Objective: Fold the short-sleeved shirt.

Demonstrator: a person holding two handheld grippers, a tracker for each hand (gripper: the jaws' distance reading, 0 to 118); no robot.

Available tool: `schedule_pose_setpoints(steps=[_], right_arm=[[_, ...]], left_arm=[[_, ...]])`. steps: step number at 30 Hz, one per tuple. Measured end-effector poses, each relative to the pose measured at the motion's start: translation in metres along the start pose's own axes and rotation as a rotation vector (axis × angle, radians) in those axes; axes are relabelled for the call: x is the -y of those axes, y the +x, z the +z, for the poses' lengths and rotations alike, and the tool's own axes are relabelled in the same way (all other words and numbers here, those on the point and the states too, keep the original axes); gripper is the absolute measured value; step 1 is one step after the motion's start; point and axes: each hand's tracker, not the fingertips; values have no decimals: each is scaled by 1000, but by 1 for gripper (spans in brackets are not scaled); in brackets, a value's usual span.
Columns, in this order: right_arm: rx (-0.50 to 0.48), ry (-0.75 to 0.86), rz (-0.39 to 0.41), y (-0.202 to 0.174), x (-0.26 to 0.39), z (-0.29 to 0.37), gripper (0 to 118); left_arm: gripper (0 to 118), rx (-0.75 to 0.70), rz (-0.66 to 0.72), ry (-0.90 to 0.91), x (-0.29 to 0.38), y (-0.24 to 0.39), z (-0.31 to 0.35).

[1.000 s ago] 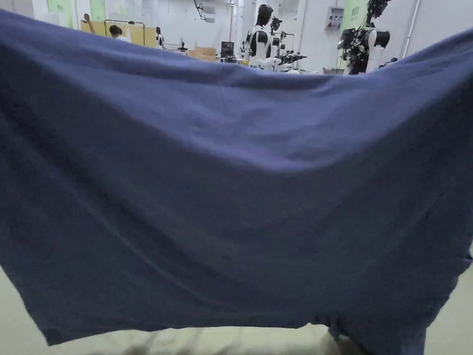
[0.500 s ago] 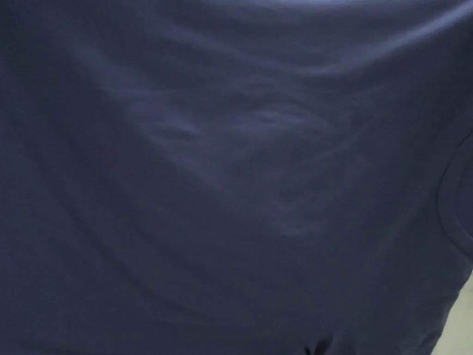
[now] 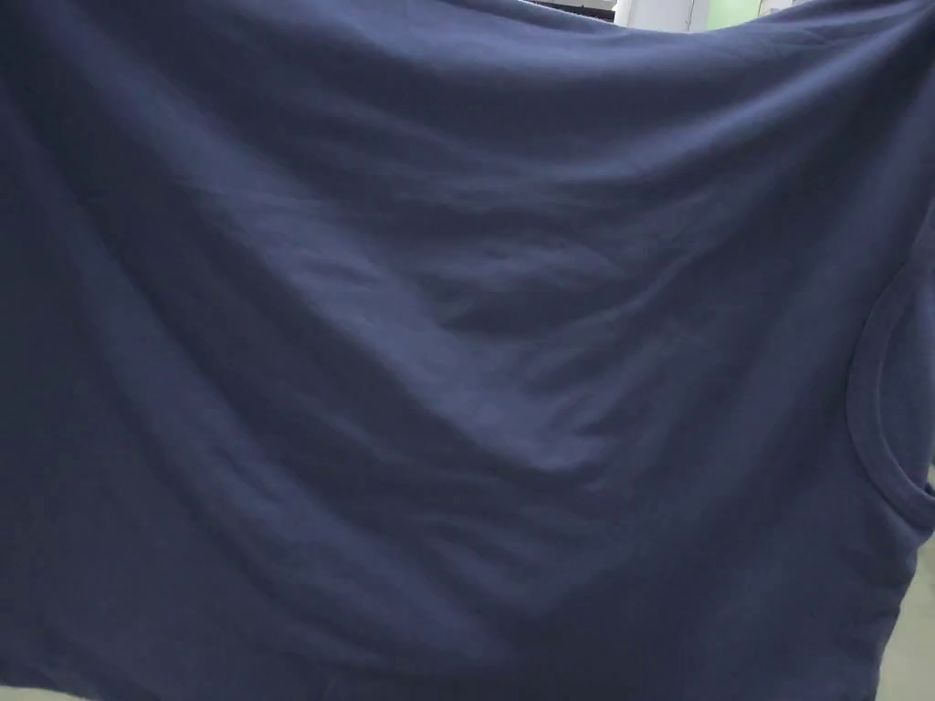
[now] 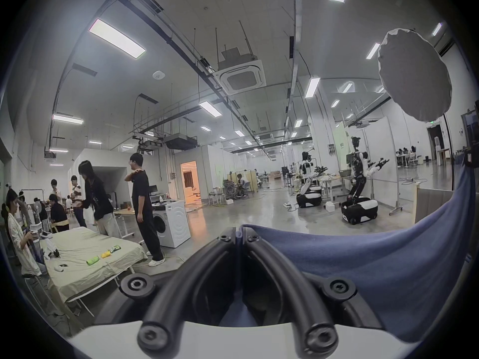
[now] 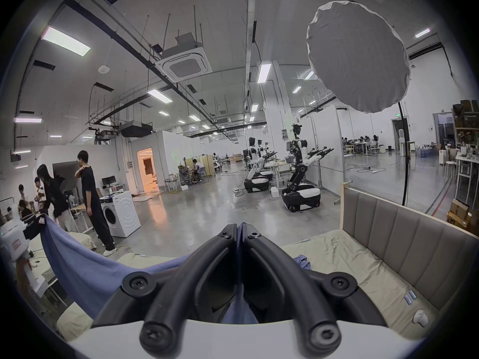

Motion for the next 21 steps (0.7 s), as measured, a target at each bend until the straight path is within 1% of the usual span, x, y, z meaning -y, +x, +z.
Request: schedule_pose_setpoints(steps=[6,13,19,21], right_arm=[[25,19,-35,-1,-7,-44,5],[41,33,-64,0,-3,-91,5],[71,27,-53,2,15,-139,5],[79,14,-62,6,24,-155,5]], left_arm=[[3,-4,22,-11,7,23,-47],[3,-29,-4,-32,30,51,-99],[3,-34,-5,-68,58,76,-145],[3,-31,-5,-79,70,85,-157]])
